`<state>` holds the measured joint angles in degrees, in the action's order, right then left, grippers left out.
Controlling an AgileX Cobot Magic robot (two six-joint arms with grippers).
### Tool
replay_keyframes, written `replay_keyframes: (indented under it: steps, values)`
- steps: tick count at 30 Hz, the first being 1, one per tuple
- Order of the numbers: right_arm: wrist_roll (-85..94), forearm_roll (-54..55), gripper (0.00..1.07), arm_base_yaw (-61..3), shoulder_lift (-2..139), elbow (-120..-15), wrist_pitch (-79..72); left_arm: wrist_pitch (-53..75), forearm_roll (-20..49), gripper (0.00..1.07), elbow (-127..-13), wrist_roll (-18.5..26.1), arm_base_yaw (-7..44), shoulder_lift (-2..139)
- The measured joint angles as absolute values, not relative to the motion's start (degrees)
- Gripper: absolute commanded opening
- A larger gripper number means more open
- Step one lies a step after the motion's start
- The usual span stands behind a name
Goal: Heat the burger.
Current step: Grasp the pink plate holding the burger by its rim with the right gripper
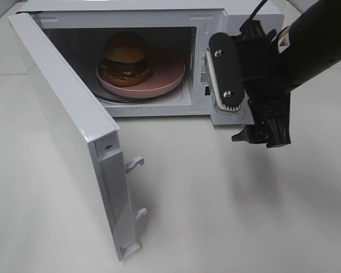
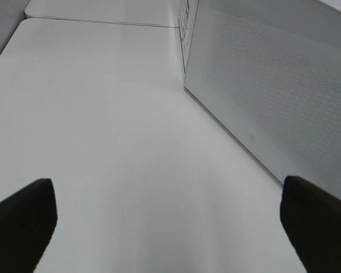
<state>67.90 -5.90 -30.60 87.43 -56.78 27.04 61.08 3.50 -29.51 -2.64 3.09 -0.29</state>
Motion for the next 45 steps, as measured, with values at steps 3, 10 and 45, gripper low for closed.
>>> replay_keyframes:
  steps: [3, 10, 45]
  values:
    - [67.90, -6.42, 0.98, -31.46, 90.13, -57.64, 26.18, 61.08, 3.50, 1.00, -29.51, -2.64, 3.09, -0.29]
    - [67.78, -6.53, 0.97, -33.17, 97.80, -65.43, 25.04, 61.08, 3.50, 1.00, -29.51, -2.64, 3.09, -0.29]
    - [63.37, -12.49, 0.91, -35.29, 120.38, -85.77, 17.48, 61.08, 3.50, 1.00, -29.51, -2.64, 3.09, -0.29]
